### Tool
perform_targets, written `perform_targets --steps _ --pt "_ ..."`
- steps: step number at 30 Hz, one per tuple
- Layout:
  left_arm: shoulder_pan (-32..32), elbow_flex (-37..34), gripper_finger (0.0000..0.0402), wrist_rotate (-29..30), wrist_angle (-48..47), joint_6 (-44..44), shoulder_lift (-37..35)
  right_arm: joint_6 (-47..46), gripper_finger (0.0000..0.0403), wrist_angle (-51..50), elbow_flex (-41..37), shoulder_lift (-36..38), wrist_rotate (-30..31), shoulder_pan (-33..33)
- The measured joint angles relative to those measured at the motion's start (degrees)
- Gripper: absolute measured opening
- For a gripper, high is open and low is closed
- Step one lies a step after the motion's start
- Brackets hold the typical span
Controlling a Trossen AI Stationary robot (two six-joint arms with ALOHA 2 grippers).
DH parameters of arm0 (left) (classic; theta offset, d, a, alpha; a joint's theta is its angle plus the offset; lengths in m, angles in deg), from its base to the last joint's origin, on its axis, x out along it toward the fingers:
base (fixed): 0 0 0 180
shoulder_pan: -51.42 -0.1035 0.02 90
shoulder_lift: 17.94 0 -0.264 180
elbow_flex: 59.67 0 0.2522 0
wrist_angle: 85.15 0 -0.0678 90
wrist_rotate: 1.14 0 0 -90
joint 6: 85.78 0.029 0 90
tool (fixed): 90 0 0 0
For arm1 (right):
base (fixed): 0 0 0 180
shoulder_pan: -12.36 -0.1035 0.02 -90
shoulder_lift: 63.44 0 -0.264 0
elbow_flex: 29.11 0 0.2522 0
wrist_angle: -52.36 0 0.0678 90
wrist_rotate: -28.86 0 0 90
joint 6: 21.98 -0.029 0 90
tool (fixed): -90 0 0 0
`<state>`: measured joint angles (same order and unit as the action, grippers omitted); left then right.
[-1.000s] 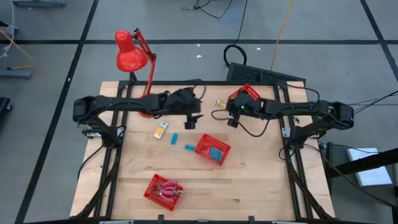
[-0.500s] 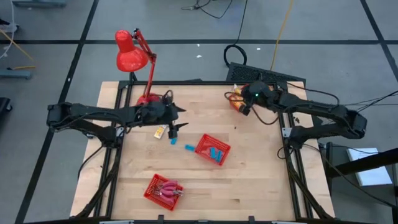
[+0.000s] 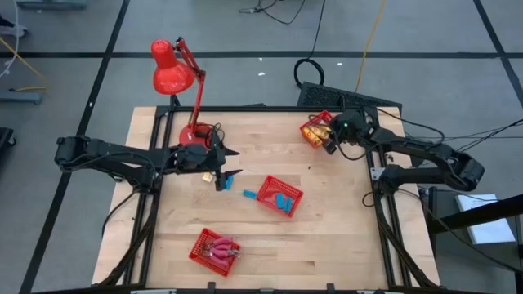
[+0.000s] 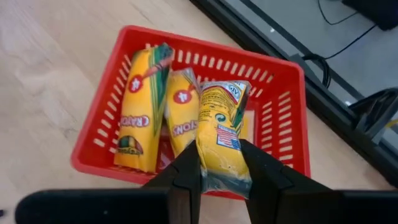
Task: Pick & Place School Supplies
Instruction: Put the yellow crayon box into the top red bin
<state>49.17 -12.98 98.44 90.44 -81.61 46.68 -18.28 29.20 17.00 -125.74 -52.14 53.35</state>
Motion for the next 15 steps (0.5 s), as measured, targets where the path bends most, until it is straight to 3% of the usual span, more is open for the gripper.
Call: perform_targets --steps 15 --pt "0.7 0.0 0.0285 1.1 1.4 0.0 0.0 -1.0 0.0074 11.5 -1.1 -10.8 -6.2 6.4"
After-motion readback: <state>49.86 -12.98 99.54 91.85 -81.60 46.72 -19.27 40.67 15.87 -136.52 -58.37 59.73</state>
